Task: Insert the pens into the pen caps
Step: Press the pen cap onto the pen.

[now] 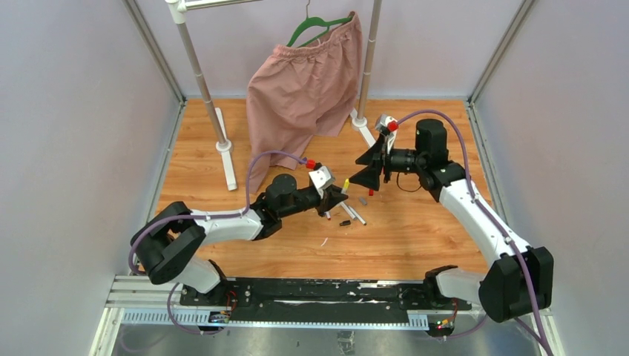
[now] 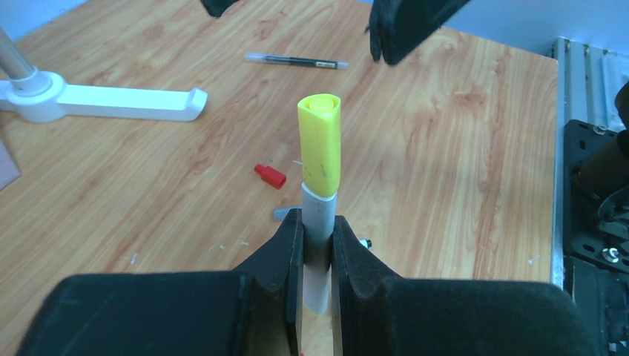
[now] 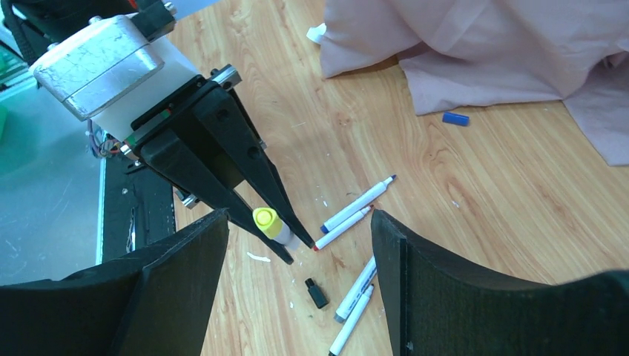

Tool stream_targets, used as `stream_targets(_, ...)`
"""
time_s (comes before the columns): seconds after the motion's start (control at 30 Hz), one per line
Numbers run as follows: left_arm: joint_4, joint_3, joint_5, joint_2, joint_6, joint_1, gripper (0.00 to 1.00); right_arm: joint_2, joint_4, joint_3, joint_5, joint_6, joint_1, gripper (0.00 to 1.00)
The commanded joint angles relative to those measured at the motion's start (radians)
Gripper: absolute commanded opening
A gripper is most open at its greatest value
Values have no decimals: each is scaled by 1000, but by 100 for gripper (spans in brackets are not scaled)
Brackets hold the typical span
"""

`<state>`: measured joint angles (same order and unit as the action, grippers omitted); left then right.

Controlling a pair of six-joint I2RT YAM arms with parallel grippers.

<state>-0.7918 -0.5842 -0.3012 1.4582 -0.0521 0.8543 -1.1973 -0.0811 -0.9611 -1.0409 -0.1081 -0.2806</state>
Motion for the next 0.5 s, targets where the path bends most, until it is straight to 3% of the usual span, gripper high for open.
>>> stream_targets(0.0, 23, -38, -54, 25, -8, 6, 0, -26, -53, -20, -27, -81, -37, 75)
stream_targets(0.47, 28, -45, -88, 33, -28, -2, 0, -59, -149, -52, -44, -179, -88, 60)
